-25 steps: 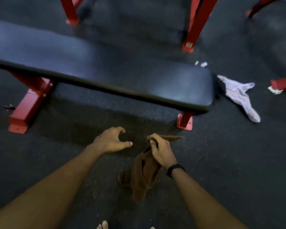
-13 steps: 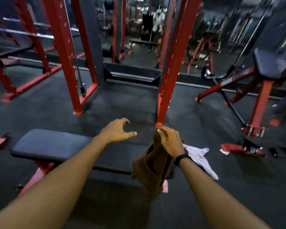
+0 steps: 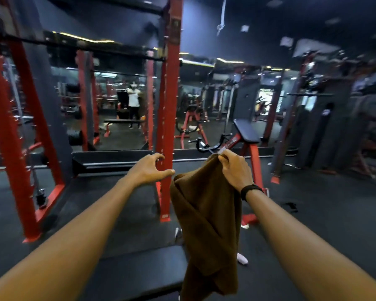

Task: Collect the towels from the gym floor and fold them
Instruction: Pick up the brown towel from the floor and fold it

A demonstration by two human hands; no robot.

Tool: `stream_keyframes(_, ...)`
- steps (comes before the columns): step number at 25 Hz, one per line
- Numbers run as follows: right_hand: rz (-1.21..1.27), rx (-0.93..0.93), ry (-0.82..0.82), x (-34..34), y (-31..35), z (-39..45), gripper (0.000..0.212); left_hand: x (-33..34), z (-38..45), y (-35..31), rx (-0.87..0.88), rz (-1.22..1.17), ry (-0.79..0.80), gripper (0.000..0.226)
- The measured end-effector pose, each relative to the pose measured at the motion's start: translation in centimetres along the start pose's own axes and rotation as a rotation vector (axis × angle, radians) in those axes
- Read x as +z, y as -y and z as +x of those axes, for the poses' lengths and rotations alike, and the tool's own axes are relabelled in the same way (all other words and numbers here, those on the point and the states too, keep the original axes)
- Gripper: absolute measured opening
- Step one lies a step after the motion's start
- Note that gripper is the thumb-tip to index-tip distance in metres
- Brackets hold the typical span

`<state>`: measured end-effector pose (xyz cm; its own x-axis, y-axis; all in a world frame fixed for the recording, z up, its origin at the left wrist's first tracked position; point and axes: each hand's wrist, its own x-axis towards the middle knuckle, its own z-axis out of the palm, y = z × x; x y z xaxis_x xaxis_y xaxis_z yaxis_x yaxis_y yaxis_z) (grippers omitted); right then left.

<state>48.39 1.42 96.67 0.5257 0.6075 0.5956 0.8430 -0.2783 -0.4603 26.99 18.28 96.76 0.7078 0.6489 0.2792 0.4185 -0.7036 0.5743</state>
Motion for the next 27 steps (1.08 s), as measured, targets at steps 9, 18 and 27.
stream_keyframes(9,-0.302,0.341,-0.273,-19.5,-4.0,-13.2,0.014,8.9,-1.8,-16.5,0.386,-0.152,0.213,0.064)
stream_keyframes(18,-0.653,0.658,-0.499,-41.9,-5.4,-34.0,0.015,19.4,-16.7,-39.9,0.800,-0.318,0.557,0.071)
stream_keyframes(27,-0.864,0.918,-0.653,-61.8,-0.5,-57.1,0.017,25.6,-39.0,-59.4,1.072,-0.459,0.777,0.065)
